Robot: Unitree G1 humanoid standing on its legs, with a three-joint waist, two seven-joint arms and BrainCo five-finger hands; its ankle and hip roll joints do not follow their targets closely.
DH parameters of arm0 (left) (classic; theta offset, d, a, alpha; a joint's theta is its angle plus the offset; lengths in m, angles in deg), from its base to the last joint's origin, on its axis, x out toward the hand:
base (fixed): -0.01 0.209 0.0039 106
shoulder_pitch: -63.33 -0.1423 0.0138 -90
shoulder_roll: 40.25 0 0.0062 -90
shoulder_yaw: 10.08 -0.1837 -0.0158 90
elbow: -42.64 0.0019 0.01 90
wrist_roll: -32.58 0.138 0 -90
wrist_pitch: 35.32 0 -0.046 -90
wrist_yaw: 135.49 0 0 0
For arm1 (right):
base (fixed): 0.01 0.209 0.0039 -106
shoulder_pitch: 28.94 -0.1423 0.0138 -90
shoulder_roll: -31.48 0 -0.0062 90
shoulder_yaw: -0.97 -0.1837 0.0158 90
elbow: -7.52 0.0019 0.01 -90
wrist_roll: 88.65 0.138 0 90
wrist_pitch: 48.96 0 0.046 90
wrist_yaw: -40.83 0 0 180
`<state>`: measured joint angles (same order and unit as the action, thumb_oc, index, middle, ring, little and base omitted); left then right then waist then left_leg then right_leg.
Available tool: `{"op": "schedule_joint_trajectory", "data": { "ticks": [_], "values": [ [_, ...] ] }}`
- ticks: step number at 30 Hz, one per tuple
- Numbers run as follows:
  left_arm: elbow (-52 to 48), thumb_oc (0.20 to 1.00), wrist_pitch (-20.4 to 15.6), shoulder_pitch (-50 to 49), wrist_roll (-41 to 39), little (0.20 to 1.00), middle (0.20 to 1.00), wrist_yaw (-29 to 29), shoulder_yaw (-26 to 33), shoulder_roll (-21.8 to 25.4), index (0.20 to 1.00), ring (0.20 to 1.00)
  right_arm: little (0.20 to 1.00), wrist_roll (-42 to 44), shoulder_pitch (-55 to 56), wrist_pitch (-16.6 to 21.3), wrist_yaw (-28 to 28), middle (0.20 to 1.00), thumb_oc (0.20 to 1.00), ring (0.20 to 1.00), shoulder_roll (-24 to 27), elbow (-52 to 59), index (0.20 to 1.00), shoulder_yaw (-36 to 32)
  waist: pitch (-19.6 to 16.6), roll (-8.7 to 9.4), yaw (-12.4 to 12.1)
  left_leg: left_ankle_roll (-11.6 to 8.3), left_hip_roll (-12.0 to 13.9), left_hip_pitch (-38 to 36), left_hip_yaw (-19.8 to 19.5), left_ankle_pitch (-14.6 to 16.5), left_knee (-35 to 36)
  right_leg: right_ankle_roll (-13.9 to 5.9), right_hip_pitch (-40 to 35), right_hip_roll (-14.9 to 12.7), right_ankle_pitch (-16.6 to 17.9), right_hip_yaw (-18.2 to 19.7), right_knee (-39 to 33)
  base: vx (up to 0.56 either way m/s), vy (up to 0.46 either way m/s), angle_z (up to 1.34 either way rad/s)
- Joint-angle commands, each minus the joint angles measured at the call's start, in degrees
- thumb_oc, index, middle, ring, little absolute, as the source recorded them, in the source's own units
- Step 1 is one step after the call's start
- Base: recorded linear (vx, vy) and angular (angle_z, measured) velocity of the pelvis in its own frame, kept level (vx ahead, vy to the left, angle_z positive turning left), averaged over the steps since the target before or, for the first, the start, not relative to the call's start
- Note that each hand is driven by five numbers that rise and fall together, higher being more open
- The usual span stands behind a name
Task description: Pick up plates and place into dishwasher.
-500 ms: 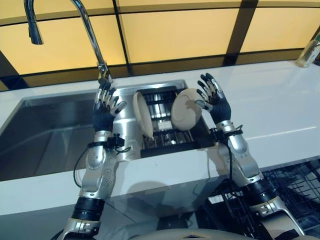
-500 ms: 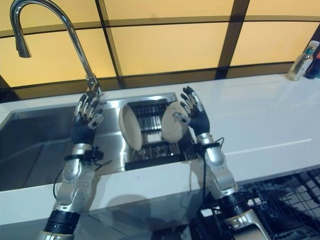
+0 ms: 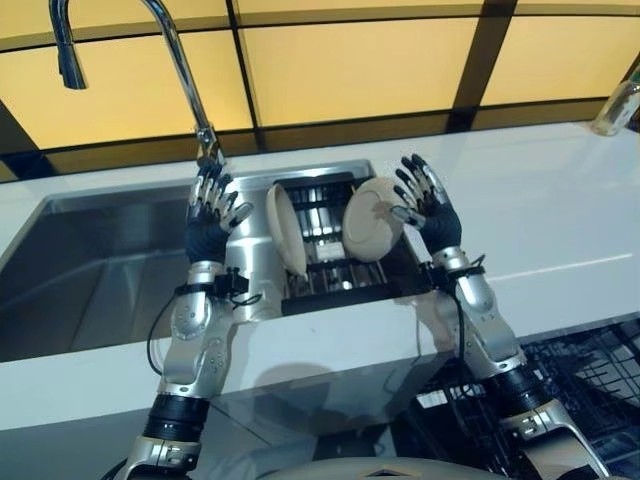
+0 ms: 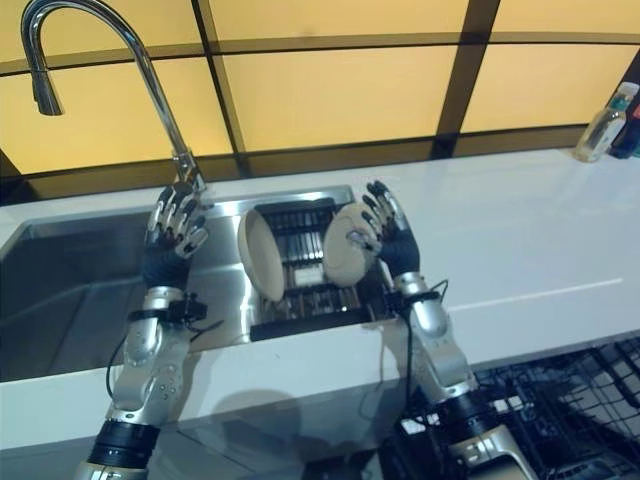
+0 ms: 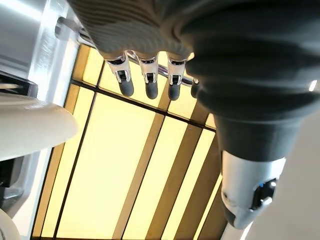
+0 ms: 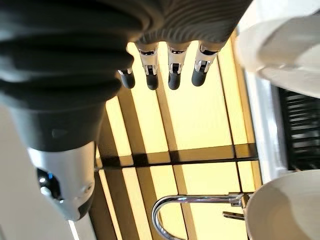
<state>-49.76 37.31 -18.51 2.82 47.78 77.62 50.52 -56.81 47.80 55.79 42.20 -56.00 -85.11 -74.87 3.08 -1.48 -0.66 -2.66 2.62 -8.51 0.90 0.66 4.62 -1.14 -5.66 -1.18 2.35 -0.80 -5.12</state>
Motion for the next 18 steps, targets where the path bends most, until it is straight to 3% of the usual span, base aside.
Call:
{"op": "schedule_joint_trajectory", "data": {
  "ticks": [1, 7, 11, 12, 15, 18],
  "values": [
    [-4.1, 1.0, -5.3, 0.3, 4.3, 1.0, 1.0, -4.0, 2.8, 5.4, 1.0, 1.0, 1.0, 2.0, 1.2, 2.2, -1.1, 1.0, 1.0, 1.0, -1.5, 4.3, 1.0, -1.8, -3.6, 2.16, 1.6, 1.93, -2.0, 6.0, 0.0, 0.3, -2.3, -2.51, 3.0, -1.7, -3.6, -0.8, 5.3, 0.02, 0.003, -0.12],
    [-1.6, 1.0, -3.5, 4.2, 4.8, 1.0, 1.0, -3.8, 4.7, 11.4, 1.0, 1.0, 1.0, 2.1, 2.0, 2.2, -1.5, 1.0, 1.0, 1.0, -1.2, 2.9, 1.0, -1.3, -3.6, 1.49, 2.8, 2.24, -2.2, 5.2, 0.9, 0.7, -2.7, -3.01, 3.0, -1.9, -3.3, 0.6, 5.3, 0.05, 0.003, -0.09],
    [-0.4, 1.0, -6.6, 3.5, 12.5, 1.0, 1.0, -3.0, 6.4, 13.5, 1.0, 1.0, 1.0, 2.3, 3.6, 1.5, -1.6, 1.0, 1.0, 1.0, -0.5, 4.0, 1.0, -1.9, -3.7, 1.19, 3.3, 2.36, -2.5, 5.1, 1.1, 0.9, -3.0, -3.12, 3.2, -1.9, -3.2, 1.4, 5.4, 0.04, 0.008, -0.13],
    [-0.1, 1.0, -7.5, 3.4, 17.9, 1.0, 1.0, -2.0, 6.8, 14.9, 1.0, 1.0, 1.0, 2.5, 3.8, 1.8, -1.4, 1.0, 1.0, 1.0, -0.1, 4.1, 1.0, -2.0, -3.7, 1.11, 3.4, 2.44, -2.6, 5.1, 1.2, 0.9, -2.9, -3.13, 3.3, -1.9, -3.1, 1.5, 5.4, 0.02, 0.021, -0.04],
    [2.9, 1.0, -9.1, 5.1, 31.7, 1.0, 1.0, 2.0, 6.3, 22.0, 1.0, 1.0, 1.0, 3.2, 3.2, 2.4, -1.7, 1.0, 1.0, 1.0, 0.9, 3.2, 1.0, -1.8, -3.7, 0.57, 3.8, 2.62, -2.7, 4.9, 1.6, 0.8, -2.6, -3.33, 3.5, -2.0, -3.0, 1.8, 5.5, 0.02, 0.039, -0.03],
    [7.4, 1.0, -9.2, 9.5, 38.6, 1.0, 1.0, 2.6, 3.9, 31.6, 1.0, 1.0, 1.0, 4.1, 2.4, 2.4, -1.3, 1.0, 1.0, 1.0, 2.3, 2.6, 1.0, -1.3, -3.9, -0.19, 4.3, 2.66, -2.7, 4.6, 1.9, 0.7, -2.1, -3.78, 3.6, -2.2, -2.9, 1.9, 5.5, 0.01, 0.025, -0.01]
  ]
}}
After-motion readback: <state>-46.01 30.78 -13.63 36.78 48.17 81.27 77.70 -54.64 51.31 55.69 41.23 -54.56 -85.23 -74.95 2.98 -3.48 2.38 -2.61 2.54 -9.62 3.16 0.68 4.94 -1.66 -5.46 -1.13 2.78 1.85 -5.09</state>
